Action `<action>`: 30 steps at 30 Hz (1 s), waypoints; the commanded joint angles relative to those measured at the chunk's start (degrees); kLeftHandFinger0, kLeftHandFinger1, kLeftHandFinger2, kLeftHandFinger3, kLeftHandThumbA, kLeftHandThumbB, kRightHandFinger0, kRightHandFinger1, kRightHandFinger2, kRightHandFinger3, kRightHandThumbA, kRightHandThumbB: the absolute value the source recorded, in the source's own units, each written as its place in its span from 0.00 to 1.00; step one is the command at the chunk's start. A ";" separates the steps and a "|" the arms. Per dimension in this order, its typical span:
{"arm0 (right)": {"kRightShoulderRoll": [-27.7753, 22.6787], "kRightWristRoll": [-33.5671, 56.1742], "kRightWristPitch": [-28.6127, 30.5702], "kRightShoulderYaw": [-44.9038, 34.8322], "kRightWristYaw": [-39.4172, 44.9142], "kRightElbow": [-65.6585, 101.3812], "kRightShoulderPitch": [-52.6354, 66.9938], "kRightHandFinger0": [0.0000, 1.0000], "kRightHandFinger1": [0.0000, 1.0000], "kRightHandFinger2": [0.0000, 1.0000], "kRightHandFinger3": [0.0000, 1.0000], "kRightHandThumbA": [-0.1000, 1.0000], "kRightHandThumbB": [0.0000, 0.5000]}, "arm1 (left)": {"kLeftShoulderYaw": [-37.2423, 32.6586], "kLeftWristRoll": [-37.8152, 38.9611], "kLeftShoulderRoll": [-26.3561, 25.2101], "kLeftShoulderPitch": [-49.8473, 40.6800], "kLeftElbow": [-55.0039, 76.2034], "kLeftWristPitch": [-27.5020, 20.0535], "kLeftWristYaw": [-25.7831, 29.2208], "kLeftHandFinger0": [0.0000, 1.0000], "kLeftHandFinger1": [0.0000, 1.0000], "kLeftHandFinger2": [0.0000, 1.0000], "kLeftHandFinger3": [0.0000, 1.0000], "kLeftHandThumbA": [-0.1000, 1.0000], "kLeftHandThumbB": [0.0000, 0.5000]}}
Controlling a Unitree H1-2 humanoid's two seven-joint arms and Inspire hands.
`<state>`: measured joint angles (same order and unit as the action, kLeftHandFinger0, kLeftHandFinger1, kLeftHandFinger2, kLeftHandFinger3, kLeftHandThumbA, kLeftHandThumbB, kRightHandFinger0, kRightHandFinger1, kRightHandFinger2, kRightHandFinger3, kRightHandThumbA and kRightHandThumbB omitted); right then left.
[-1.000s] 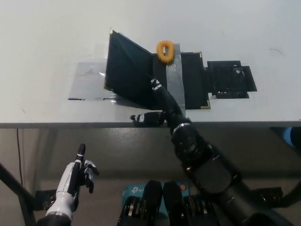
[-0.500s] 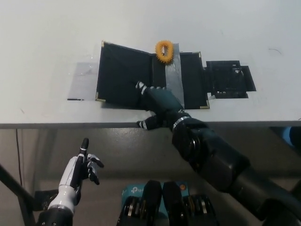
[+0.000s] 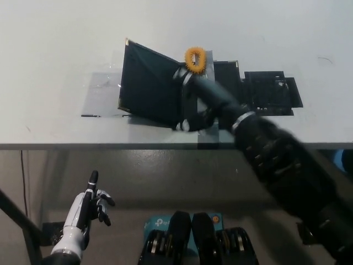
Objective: The robot uses its right hand to push the cover of the diary kept in the middle of the desk towards the left to open it
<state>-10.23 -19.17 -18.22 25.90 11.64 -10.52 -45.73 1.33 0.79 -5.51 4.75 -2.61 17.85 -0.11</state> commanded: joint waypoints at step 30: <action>2.65 30.89 9.06 -48.46 -5.70 23.58 36.63 0.60 0.69 0.75 0.83 1.00 0.26 | 4.90 1.00 0.30 -1.97 1.47 -2.20 0.93 0.16 0.14 0.10 0.26 1.00 0.67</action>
<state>-9.02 10.41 -20.43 -20.61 8.86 14.74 -10.25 5.23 1.11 -5.21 2.28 -2.53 17.68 0.12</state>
